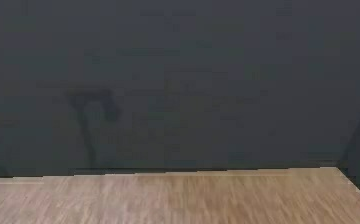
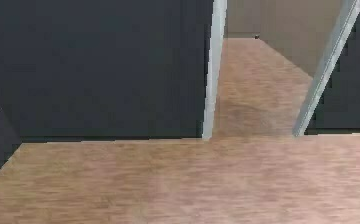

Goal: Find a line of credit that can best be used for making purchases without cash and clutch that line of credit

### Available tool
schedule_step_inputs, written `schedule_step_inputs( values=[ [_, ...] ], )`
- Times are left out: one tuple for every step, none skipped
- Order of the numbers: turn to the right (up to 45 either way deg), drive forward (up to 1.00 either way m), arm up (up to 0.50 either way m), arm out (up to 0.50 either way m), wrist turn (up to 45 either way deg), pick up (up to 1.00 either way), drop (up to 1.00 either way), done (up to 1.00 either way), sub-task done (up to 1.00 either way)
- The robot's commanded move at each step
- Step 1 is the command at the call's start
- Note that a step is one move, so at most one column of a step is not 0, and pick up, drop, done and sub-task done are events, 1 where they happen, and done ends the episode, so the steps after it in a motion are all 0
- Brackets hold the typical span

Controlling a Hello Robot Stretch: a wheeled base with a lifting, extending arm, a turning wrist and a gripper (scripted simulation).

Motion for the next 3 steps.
schedule_step_inputs(
  values=[
    [42.0,0.0,0.0,0.0,0.0,0.0,0.0,0.0,0.0],
    [0.0,0.1,0.0,0.0,0.0,0.0,0.0,0.0,0.0],
    [-45.0,0.0,0.0,0.0,0.0,0.0,0.0,0.0,0.0]
  ],
)
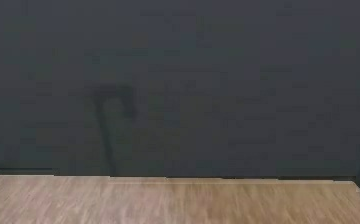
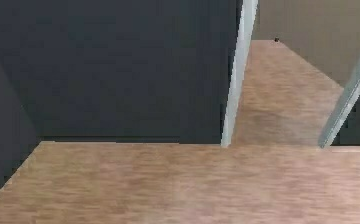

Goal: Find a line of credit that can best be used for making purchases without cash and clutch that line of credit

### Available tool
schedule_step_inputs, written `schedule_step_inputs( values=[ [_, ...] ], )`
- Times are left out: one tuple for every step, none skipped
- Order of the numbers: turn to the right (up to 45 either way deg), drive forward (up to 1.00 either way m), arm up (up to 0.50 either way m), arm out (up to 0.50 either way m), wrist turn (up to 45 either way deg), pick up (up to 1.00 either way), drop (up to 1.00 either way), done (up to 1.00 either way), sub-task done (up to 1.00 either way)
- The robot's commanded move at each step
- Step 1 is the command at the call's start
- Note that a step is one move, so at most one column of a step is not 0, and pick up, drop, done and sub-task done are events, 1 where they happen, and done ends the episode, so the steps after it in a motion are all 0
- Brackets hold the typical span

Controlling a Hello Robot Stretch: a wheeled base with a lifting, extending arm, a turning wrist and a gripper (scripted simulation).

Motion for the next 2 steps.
schedule_step_inputs(
  values=[
    [-36.0,0.0,0.0,0.0,0.0,0.0,0.0,0.0,0.0],
    [0.0,1.0,0.0,0.0,0.0,0.0,0.0,0.0,0.0]
  ],
)
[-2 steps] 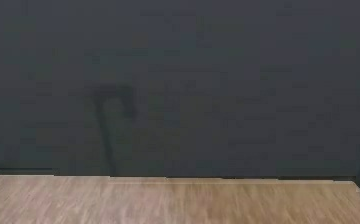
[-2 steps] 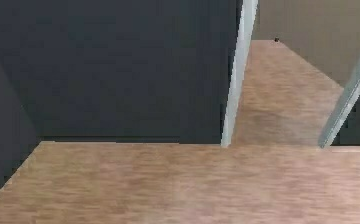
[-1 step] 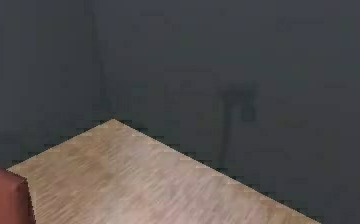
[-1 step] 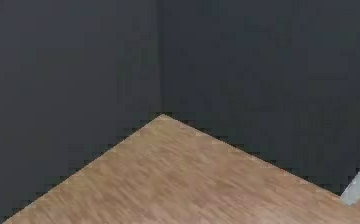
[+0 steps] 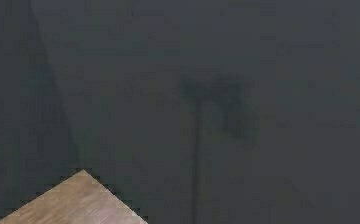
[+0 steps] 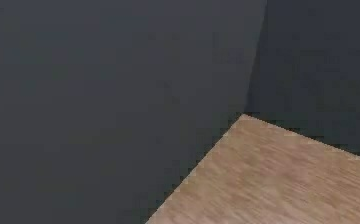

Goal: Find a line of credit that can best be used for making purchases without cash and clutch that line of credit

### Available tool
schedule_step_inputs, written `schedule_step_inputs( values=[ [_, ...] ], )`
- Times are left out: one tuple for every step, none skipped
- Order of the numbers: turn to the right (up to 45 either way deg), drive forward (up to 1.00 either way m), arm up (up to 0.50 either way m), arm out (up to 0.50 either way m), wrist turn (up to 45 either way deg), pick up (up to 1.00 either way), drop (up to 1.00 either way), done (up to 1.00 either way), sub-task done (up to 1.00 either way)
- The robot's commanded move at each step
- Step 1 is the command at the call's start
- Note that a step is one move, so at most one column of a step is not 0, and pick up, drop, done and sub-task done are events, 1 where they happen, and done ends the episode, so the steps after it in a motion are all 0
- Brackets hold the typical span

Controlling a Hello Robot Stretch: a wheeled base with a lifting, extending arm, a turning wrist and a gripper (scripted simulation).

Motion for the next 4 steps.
schedule_step_inputs(
  values=[
    [-21.0,0.0,0.0,0.0,0.0,0.0,0.0,0.0,0.0],
    [0.0,0.05,0.0,0.0,0.0,0.0,0.0,0.0,0.0],
    [-30.0,0.0,0.0,0.0,0.0,0.0,0.0,0.0,0.0],
    [0.0,0.75,0.0,0.0,0.0,0.0,0.0,0.0,0.0]
  ],
)
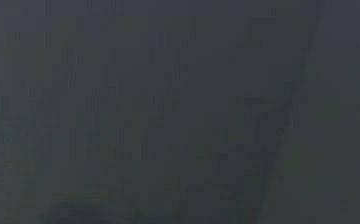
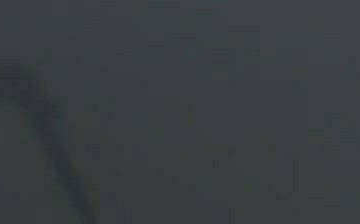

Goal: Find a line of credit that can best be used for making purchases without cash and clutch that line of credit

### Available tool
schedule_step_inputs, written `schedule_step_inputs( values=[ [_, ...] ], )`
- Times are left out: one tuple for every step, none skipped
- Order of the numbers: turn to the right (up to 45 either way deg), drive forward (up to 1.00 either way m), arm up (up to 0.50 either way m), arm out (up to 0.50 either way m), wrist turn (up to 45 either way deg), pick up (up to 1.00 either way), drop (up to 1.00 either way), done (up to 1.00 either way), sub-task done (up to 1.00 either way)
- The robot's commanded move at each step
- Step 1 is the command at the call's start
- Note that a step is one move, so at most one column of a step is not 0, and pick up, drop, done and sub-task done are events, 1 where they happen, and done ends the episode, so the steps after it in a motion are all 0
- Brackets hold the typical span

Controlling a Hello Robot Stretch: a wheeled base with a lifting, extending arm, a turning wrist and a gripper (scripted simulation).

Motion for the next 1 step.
schedule_step_inputs(
  values=[
    [-45.0,0.0,0.0,0.0,0.0,0.0,0.0,0.0,0.0]
  ],
)
